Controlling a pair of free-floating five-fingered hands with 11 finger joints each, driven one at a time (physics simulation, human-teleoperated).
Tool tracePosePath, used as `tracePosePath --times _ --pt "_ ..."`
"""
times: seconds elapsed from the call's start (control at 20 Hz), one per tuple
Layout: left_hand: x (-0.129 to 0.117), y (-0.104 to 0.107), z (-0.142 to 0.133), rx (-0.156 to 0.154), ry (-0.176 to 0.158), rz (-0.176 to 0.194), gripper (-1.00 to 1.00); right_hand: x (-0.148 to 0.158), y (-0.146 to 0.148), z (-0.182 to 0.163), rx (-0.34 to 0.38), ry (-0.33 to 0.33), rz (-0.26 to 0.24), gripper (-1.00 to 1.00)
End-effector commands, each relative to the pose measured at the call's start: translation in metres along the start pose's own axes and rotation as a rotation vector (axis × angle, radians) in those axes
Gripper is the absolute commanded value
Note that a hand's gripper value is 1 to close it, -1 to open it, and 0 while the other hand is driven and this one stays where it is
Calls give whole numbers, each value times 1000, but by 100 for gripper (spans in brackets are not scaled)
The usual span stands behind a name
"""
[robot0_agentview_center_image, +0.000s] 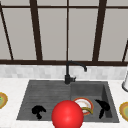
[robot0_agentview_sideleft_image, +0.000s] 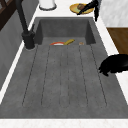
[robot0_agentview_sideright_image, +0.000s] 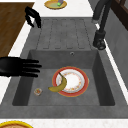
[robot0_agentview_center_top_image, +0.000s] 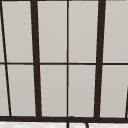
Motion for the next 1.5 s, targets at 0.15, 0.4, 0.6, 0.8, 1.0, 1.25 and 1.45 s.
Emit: tracePosePath --times 0.15,0.4,0.6,0.8,1.0,1.25,1.45 --pt "0 0 0 0 0 0 0 -5 6 -7 -47 -158 67 -100" --pt "0 0 0 0 0 0 0 -2 -3 -44 -74 -137 54 -100" --pt "0 0 0 0 0 0 0 8 -15 -71 -72 -101 89 -100" --pt "0 0 0 0 0 0 0 18 -29 -93 -83 -58 131 -100" --pt "0 0 0 0 0 0 0 21 -32 -120 -131 -64 181 -100" --pt "0 0 0 0 0 0 0 24 -31 -152 -211 -80 214 -100" --pt "0 0 0 0 0 0 0 26 -33 -177 -254 -81 239 -100"
